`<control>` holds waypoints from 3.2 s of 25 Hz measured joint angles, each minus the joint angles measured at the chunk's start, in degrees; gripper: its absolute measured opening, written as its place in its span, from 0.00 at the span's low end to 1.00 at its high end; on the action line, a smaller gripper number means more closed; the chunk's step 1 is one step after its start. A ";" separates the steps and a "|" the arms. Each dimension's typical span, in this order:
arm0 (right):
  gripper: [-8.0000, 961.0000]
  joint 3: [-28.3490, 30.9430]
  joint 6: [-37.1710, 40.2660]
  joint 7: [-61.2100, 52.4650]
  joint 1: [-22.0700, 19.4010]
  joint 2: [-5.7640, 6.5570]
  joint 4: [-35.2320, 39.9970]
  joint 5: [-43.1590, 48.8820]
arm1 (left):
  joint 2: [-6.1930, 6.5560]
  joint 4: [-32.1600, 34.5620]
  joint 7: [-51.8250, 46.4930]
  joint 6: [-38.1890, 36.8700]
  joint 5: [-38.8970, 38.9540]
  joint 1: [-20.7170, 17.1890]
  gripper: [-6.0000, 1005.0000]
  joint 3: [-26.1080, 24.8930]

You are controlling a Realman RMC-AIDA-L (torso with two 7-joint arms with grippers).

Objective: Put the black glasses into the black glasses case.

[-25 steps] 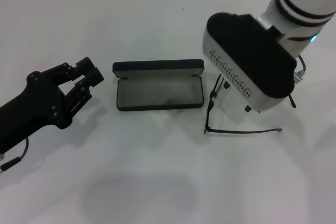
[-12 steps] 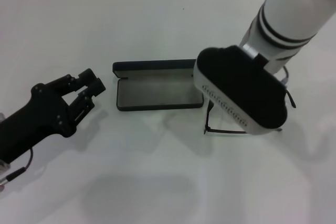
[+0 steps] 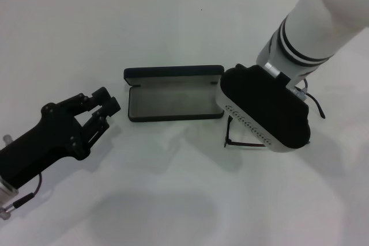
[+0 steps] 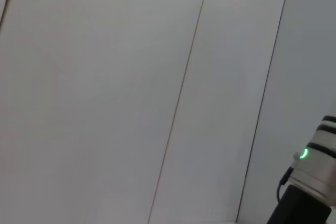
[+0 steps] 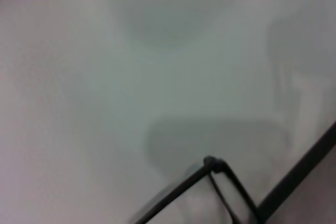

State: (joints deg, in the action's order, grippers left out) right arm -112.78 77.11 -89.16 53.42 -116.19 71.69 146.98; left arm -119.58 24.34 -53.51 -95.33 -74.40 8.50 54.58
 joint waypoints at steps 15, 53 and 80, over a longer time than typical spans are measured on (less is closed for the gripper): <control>0.60 -0.86 -4.38 1.89 -1.63 0.00 -1.80 0.24 | -0.11 -0.96 0.16 0.60 -0.23 0.58 0.27 0.00; 0.11 22.09 13.77 -5.66 -11.07 0.09 11.88 -0.60 | -0.12 -2.27 -0.11 0.18 0.17 3.80 0.27 0.00; 0.10 54.09 19.24 -3.40 -32.00 0.08 6.80 -48.94 | -0.25 -2.62 -2.75 -14.75 4.74 9.69 0.27 2.96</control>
State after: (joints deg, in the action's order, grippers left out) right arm -58.69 96.35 -92.56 21.42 -116.11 78.49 98.03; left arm -119.83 21.71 -56.26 -110.09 -69.66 18.18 57.54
